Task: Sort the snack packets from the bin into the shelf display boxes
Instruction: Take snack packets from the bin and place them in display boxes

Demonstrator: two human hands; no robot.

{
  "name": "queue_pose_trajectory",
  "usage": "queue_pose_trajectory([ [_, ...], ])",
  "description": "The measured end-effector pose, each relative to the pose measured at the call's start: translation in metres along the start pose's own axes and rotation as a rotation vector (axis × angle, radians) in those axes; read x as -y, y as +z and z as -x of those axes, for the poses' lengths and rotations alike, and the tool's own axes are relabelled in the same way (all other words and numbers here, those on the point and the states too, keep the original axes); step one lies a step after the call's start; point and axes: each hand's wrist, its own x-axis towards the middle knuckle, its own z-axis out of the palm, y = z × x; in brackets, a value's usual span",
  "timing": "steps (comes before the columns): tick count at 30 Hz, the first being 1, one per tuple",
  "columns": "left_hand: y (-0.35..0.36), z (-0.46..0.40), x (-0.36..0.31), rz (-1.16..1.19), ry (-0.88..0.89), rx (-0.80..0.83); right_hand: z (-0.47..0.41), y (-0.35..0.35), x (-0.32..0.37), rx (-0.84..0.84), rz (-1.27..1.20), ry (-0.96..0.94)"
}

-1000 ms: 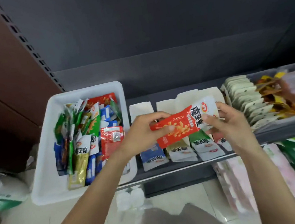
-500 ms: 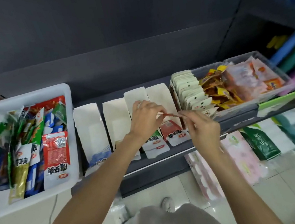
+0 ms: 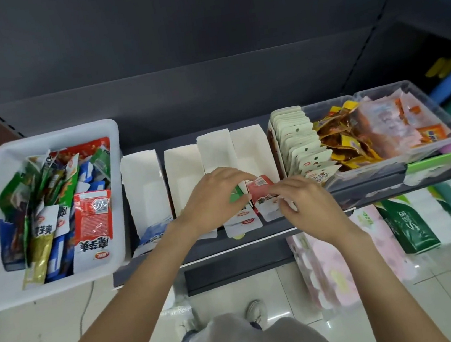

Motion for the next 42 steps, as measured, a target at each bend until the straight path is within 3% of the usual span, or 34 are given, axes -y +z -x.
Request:
queue_pose_trajectory([
  [3,-0.028,0.034,0.003,0.199,-0.096,-0.394,-0.016,-0.015,0.033,-0.146,-0.243,0.036],
  [6,-0.045,0.070,0.037,0.356,-0.346,-0.665,-0.040,-0.010,0.075,-0.062,-0.687,0.120],
  [8,-0.052,0.094,0.075,0.296,-0.545,-0.635,-0.062,0.005,0.104,0.090,-0.899,0.172],
  [9,-0.054,0.106,0.096,0.206,-0.629,-0.589,-0.072,0.016,0.117,0.159,-0.894,0.165],
  [13,-0.063,0.148,0.159,-0.155,-0.831,-0.365,-0.119,0.063,0.172,0.274,-0.681,-0.012],
  [15,-0.067,0.158,0.171,-0.202,-0.886,-0.247,-0.147,0.089,0.196,0.261,-0.484,-0.140],
  [18,-0.071,0.162,0.177,-0.130,-0.891,-0.180,-0.187,0.130,0.217,0.207,0.007,-0.309],
  [20,-0.072,0.163,0.179,-0.115,-0.863,-0.188,-0.202,0.147,0.225,0.218,0.277,-0.321],
  [22,-0.071,0.166,0.183,-0.075,-0.840,-0.216,-0.209,0.156,0.231,0.235,0.391,-0.278],
  [24,-0.072,0.170,0.187,0.003,-0.789,-0.278,-0.210,0.155,0.234,0.227,0.329,-0.224],
  [26,-0.078,0.173,0.184,0.156,-0.806,-0.410,-0.207,0.140,0.233,0.195,0.065,-0.128],
  [29,-0.099,0.181,0.171,0.618,-0.967,-0.620,-0.196,0.106,0.236,0.042,-0.252,-0.024],
  [32,-0.116,0.186,0.154,1.094,-0.917,-0.540,-0.170,0.080,0.241,-0.359,-0.436,-0.094],
  [34,-0.120,0.179,0.147,1.286,-0.823,-0.462,-0.155,0.077,0.239,-0.473,-0.520,-0.234],
  [37,-0.120,0.164,0.142,1.481,-0.784,-0.484,-0.136,0.090,0.226,-0.365,-0.496,-0.454],
  [42,-0.114,0.161,0.141,1.393,-0.677,-0.526,-0.116,0.104,0.204,-0.127,-0.404,-0.497],
])
